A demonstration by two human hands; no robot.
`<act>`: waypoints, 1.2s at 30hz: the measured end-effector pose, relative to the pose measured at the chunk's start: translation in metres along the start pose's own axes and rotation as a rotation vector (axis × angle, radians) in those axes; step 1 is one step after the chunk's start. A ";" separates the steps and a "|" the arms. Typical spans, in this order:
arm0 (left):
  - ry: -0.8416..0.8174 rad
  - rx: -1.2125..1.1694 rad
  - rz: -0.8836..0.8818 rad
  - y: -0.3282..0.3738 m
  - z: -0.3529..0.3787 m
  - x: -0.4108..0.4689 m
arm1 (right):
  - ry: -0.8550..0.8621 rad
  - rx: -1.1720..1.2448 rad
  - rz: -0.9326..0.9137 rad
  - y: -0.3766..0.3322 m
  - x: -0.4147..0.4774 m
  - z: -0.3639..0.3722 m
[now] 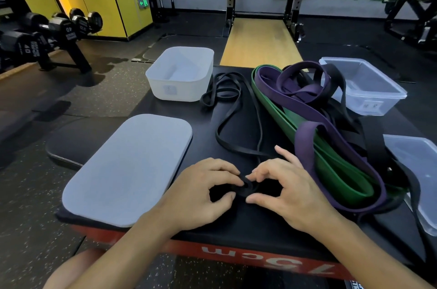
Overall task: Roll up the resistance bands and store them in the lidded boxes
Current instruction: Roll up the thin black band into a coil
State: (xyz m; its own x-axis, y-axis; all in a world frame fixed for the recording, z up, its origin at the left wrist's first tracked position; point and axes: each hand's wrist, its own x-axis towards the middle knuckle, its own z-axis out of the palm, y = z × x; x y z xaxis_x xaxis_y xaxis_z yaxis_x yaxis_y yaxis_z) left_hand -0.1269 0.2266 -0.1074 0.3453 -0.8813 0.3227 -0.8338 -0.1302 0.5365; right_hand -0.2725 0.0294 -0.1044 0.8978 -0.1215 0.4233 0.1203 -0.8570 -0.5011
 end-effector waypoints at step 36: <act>-0.115 -0.298 -0.103 0.015 -0.010 0.007 | -0.065 -0.097 -0.079 0.001 -0.003 -0.002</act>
State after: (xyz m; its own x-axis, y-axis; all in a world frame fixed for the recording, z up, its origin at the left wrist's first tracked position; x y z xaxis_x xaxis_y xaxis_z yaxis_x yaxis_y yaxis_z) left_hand -0.1327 0.2231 -0.0900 0.3558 -0.9182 0.1740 -0.6285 -0.0973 0.7717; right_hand -0.2764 0.0276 -0.1050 0.9133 -0.0218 0.4067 0.1527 -0.9073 -0.3917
